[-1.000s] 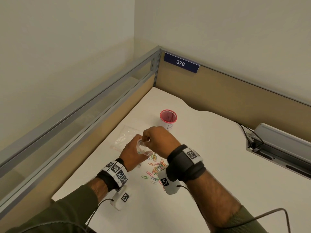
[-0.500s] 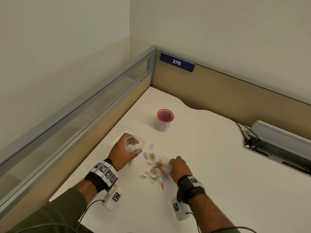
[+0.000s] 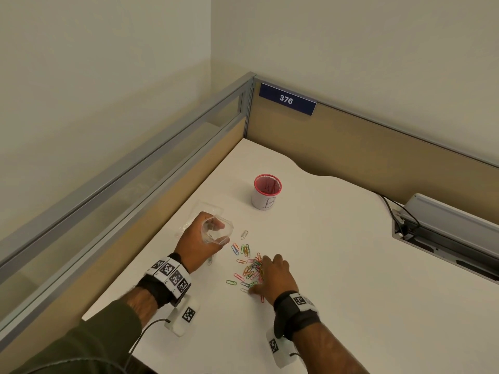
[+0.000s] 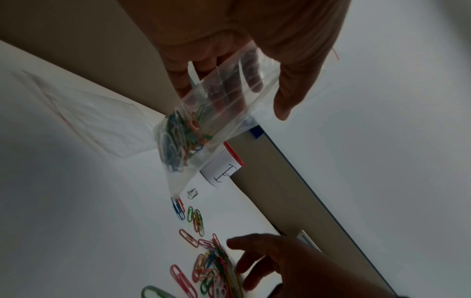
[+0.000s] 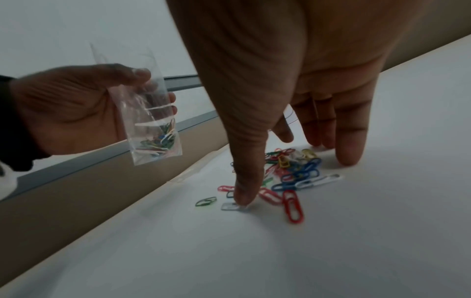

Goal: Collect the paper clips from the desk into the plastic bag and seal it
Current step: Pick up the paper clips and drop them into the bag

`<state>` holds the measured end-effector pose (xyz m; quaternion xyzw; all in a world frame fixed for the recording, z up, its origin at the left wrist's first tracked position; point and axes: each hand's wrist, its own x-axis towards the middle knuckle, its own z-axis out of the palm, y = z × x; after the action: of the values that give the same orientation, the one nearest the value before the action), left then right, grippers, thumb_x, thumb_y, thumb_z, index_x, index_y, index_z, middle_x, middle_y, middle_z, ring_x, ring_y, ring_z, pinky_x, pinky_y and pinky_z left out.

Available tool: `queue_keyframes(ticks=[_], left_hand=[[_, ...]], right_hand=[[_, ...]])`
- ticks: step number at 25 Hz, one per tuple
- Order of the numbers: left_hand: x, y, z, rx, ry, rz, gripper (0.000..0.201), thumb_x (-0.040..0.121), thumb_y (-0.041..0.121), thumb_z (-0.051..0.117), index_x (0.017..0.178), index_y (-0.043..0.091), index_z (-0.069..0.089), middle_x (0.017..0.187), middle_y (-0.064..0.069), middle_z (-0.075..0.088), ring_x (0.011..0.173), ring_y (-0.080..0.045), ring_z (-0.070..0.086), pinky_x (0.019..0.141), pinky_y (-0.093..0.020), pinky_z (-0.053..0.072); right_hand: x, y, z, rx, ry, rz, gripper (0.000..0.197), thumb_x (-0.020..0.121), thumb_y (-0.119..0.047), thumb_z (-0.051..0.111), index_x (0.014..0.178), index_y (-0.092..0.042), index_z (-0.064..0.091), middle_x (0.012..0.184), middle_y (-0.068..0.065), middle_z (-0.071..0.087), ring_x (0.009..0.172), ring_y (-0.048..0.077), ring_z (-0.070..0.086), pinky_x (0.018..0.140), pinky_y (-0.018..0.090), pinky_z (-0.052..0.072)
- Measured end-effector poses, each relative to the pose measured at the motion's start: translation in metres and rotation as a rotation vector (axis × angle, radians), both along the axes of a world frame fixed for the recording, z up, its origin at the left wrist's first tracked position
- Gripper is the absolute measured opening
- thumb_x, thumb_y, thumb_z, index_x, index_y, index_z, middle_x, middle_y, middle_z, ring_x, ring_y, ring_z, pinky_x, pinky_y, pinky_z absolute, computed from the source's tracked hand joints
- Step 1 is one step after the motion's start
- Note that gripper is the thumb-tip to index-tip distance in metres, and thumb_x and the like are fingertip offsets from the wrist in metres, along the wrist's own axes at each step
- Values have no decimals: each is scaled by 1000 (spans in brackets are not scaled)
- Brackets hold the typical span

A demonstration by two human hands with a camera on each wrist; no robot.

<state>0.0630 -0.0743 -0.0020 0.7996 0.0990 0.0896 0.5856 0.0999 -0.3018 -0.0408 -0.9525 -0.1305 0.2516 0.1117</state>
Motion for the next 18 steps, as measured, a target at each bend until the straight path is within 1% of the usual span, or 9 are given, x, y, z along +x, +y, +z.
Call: queue_keyframes(ticks=[2, 5, 6, 7, 10, 11, 13, 15, 18], left_hand=[[-1, -1, -1, 0, 4, -5, 37, 78, 10, 84, 106, 14, 59, 108, -3, 66, 104, -6, 64, 84, -1, 43], [-1, 0, 0, -7, 3, -9, 37, 78, 9, 84, 106, 12, 59, 106, -2, 66, 102, -4, 63, 84, 0, 42], [-1, 1, 1, -9, 6, -5, 38, 78, 9, 84, 106, 12, 59, 106, -1, 66, 103, -5, 64, 84, -1, 42], [0, 2, 2, -7, 8, -1, 38, 78, 10, 84, 107, 12, 59, 106, 0, 66, 104, -6, 63, 86, -4, 43], [3, 8, 2, -12, 12, 12, 38, 78, 11, 84, 107, 13, 59, 107, 1, 67, 107, -9, 63, 90, -10, 43], [4, 9, 3, -17, 11, 16, 38, 78, 11, 84, 107, 14, 59, 107, 1, 67, 107, -10, 64, 90, -11, 43], [4, 9, 2, -23, 2, 28, 37, 78, 11, 84, 106, 14, 59, 107, 1, 67, 108, -12, 64, 91, -13, 44], [4, 7, 3, -18, 2, 22, 37, 78, 11, 84, 105, 14, 59, 107, 0, 67, 108, -11, 64, 91, -11, 44], [5, 3, 0, -15, 13, -6, 37, 78, 12, 84, 105, 15, 59, 107, 0, 67, 108, -10, 63, 89, -7, 42]], right_hand=[[7, 11, 0, 2, -9, 7, 73, 71, -44, 77, 130, -16, 44, 127, 9, 40, 120, 29, 41, 95, 41, 47], [21, 19, 2, 0, -54, 39, 37, 86, -28, 62, 118, -12, 53, 123, 11, 45, 115, 30, 47, 94, 41, 48], [23, 21, 3, -5, -61, 56, 30, 89, -23, 57, 116, -11, 54, 122, 12, 46, 115, 31, 49, 94, 41, 48], [25, 22, 3, -8, -57, 71, 30, 89, -24, 56, 116, -12, 54, 122, 11, 46, 115, 31, 49, 94, 41, 49], [23, 28, 3, -26, -29, 148, 50, 81, -35, 68, 124, -15, 50, 123, 9, 43, 115, 29, 44, 91, 42, 49], [21, 31, 2, -42, -56, 183, 51, 82, -33, 68, 125, -15, 50, 123, 9, 43, 115, 29, 44, 90, 42, 50], [15, 36, 0, -47, -146, 236, 36, 90, -24, 59, 123, -13, 52, 123, 10, 46, 114, 29, 46, 88, 41, 51], [13, 34, -1, -24, -199, 250, 25, 95, -19, 48, 119, -11, 54, 119, 12, 50, 110, 29, 50, 85, 37, 50], [17, 24, 0, -33, -205, 217, 19, 93, -13, 49, 110, -7, 57, 113, 14, 55, 104, 30, 56, 84, 36, 49]])
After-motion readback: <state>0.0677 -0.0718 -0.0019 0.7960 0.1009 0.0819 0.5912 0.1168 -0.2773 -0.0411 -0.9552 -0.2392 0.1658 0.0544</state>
